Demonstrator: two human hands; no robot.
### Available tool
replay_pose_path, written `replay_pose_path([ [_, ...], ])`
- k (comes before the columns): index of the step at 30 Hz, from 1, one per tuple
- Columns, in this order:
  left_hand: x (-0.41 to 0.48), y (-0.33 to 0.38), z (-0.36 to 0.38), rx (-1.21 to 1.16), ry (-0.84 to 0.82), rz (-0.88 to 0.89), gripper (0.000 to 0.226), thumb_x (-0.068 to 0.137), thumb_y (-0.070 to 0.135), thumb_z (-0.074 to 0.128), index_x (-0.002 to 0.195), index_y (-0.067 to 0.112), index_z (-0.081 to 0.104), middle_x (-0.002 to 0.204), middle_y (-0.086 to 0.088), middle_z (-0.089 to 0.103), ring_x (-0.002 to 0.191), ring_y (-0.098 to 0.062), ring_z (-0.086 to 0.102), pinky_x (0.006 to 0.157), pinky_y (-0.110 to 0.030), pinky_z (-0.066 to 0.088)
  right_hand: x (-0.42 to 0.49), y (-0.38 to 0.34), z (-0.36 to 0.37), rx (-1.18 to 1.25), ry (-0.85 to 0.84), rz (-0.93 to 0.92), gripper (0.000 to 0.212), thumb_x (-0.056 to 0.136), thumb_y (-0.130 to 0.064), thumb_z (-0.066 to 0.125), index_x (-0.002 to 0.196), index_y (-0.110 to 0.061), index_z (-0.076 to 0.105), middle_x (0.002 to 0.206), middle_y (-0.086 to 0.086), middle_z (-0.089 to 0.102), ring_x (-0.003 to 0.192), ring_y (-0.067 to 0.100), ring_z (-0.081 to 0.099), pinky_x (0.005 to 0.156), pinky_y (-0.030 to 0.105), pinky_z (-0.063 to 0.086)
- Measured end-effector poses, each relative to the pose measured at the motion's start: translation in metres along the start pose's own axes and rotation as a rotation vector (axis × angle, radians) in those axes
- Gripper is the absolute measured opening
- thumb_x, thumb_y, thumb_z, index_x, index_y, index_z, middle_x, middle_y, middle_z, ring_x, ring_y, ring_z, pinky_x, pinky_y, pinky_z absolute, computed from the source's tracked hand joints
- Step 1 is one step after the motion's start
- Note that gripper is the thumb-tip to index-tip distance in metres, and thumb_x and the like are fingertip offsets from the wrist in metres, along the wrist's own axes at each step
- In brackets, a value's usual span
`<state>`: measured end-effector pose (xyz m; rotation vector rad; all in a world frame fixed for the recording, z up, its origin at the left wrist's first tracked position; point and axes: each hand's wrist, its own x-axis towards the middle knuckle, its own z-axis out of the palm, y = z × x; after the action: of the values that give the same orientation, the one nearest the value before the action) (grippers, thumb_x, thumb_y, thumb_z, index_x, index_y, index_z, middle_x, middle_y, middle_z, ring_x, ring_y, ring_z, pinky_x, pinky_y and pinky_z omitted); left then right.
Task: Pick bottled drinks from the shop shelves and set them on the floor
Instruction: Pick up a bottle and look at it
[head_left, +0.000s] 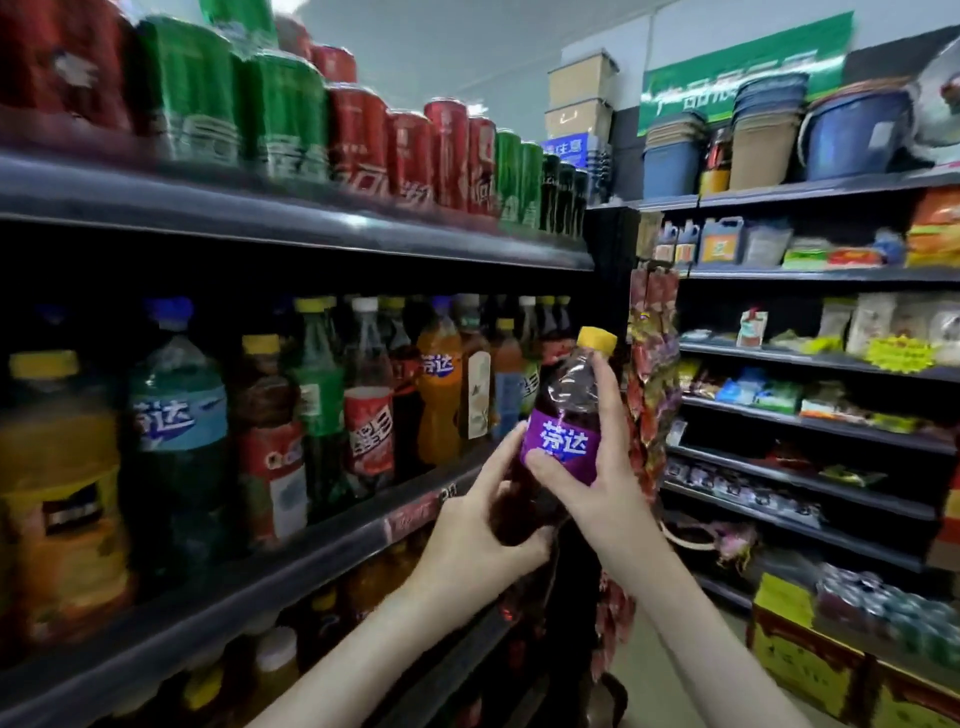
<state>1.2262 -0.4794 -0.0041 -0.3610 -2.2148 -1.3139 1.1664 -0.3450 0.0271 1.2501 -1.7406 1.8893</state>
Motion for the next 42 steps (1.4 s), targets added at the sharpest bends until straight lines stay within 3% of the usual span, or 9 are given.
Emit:
replay_pose_path([
  [7,0.108,-0.061,0.036,0.230,0.136,-0.014,0.097,0.080,0.022,0.070,0.146,0.057,0.007,0.114,0.052,0.047,0.112,0.022,0.047,0.090,-0.001,0.037,0.102,0.112,-0.052,0.132,-0.102,0.052,0.095,0.070,-0.043,0.077,0.136,-0.064,0.012,0.130,-0.033,0.043,0.109,-0.003,0.059,0.079,0.013,0.051],
  [13,0.169,-0.093,0.053,0.434,0.297,-0.136,0.092,0.082,0.041,0.066,0.141,0.063,-0.001,0.129,0.031,0.048,0.117,0.011,0.049,0.093,-0.008,0.041,0.174,0.183,-0.061,0.087,-0.236,-0.199,0.097,0.083,-0.010,0.073,0.145,-0.043,0.005,0.120,-0.056,0.031,0.112,-0.017,0.049,0.080,0.002,0.043],
  [16,0.198,-0.090,0.048,0.663,0.355,-0.125,0.069,0.085,0.061,0.049,0.145,0.055,0.014,0.129,0.025,0.049,0.122,0.007,0.044,0.101,-0.010,0.033,0.209,0.202,-0.074,0.134,-0.194,-0.264,0.093,0.082,-0.011,0.073,0.147,-0.032,0.010,0.132,-0.047,0.028,0.119,-0.018,0.042,0.089,0.000,0.037],
  [21,0.243,-0.108,0.050,1.440,0.701,0.011,0.054,0.086,0.037,0.061,0.136,0.018,0.052,0.118,0.000,0.066,0.126,-0.025,0.049,0.112,-0.052,0.004,0.252,0.235,-0.111,0.114,-0.145,-0.289,0.092,0.082,-0.023,0.071,0.146,-0.040,0.008,0.131,-0.055,0.014,0.126,-0.020,0.031,0.097,0.002,0.033],
  [29,0.320,-0.117,0.038,1.579,0.600,-0.310,0.097,0.086,0.056,0.050,0.150,0.030,-0.018,0.137,-0.014,0.054,0.144,-0.031,0.022,0.104,-0.049,-0.032,0.266,0.265,-0.136,0.176,-0.216,-0.220,0.096,0.082,-0.025,0.071,0.144,-0.052,0.003,0.127,-0.056,0.017,0.120,-0.023,0.035,0.088,-0.002,0.036],
  [32,0.323,-0.121,0.037,1.459,0.636,-0.389,0.081,0.085,0.055,0.052,0.150,0.026,0.013,0.132,-0.009,0.053,0.130,-0.028,0.039,0.110,-0.047,-0.008,0.264,0.270,-0.141,0.170,-0.232,-0.209,0.094,0.078,-0.039,0.068,0.143,-0.055,0.002,0.145,-0.034,0.019,0.132,-0.007,0.034,0.103,0.020,0.042],
  [35,0.313,-0.119,0.052,1.328,0.700,-0.203,0.068,0.084,0.040,0.063,0.140,0.019,0.032,0.118,-0.008,0.052,0.109,-0.028,0.051,0.102,-0.045,0.027,0.261,0.278,-0.145,0.153,-0.222,-0.205,0.094,0.076,-0.046,0.066,0.143,-0.055,0.001,0.148,-0.033,0.011,0.142,0.002,0.023,0.114,0.040,0.032],
  [37,0.300,-0.118,0.068,1.193,0.715,-0.031,0.063,0.084,0.028,0.068,0.135,0.015,0.033,0.115,-0.011,0.050,0.102,-0.026,0.053,0.088,-0.035,0.045,0.259,0.283,-0.147,0.179,-0.208,-0.186,0.094,0.076,-0.044,0.067,0.143,-0.056,0.002,0.140,-0.050,0.007,0.139,-0.008,0.021,0.112,0.034,0.032],
  [42,0.268,-0.120,0.090,1.119,0.785,0.190,0.044,0.092,0.028,0.054,0.130,0.013,0.036,0.116,-0.019,0.053,0.103,-0.019,0.053,0.088,-0.020,0.046,0.255,0.291,-0.150,0.272,-0.174,-0.148,0.095,0.077,-0.036,0.070,0.145,-0.054,0.005,0.136,-0.052,0.008,0.127,-0.022,0.028,0.090,0.000,0.037],
])
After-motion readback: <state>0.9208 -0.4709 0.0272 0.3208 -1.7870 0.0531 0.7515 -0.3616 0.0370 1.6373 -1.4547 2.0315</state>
